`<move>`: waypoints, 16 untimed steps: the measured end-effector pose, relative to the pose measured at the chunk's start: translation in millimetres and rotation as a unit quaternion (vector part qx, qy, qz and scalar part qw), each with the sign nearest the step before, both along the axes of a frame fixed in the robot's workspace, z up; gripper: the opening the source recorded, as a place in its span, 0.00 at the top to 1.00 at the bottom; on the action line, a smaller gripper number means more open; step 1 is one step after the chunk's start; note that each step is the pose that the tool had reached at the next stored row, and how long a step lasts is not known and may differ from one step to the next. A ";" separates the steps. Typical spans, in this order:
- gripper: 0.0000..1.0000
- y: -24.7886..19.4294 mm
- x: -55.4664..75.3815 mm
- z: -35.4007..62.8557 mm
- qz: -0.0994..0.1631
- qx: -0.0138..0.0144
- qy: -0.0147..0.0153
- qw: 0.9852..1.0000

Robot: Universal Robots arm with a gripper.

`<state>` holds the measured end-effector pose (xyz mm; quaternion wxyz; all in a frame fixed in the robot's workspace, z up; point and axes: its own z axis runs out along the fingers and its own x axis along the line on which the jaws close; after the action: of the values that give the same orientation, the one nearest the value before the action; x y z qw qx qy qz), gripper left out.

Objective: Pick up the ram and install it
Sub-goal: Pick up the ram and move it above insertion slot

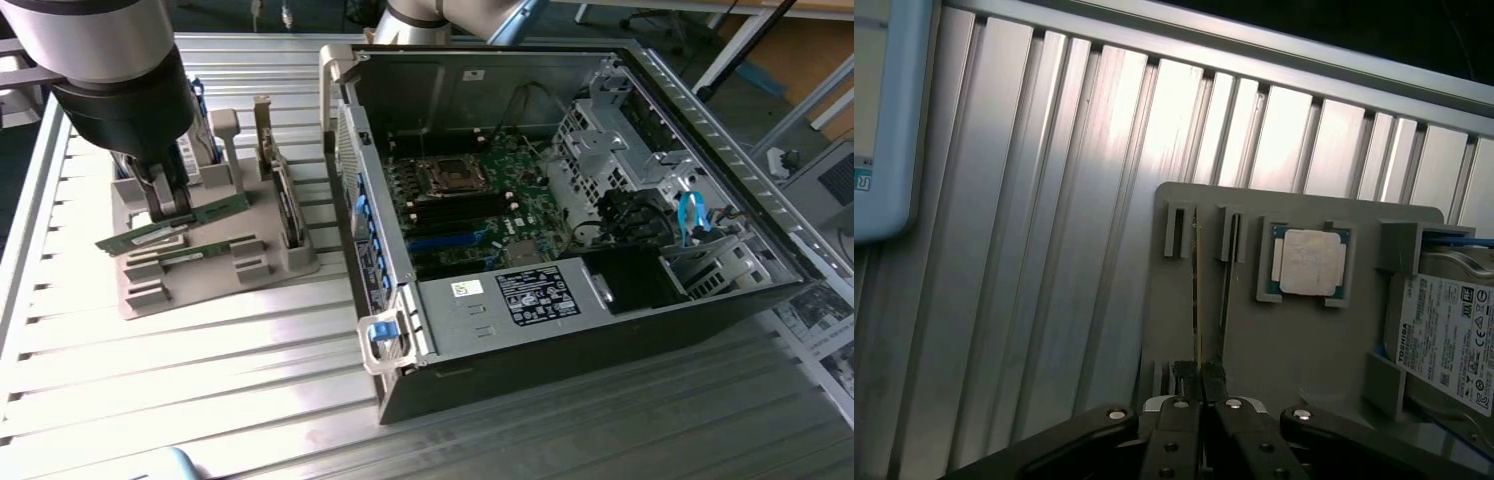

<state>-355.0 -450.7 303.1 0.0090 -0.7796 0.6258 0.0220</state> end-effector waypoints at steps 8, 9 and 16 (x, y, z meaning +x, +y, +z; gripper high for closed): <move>0.88 0.0 0.0 3.6 0.000 0.000 0.000 1.000; 0.88 0.0 0.0 3.9 0.000 0.000 0.000 1.000; 0.88 0.0 0.0 6.2 0.000 0.001 0.000 1.000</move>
<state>-355.0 -450.7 309.2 0.0097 -0.7797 0.6257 0.0225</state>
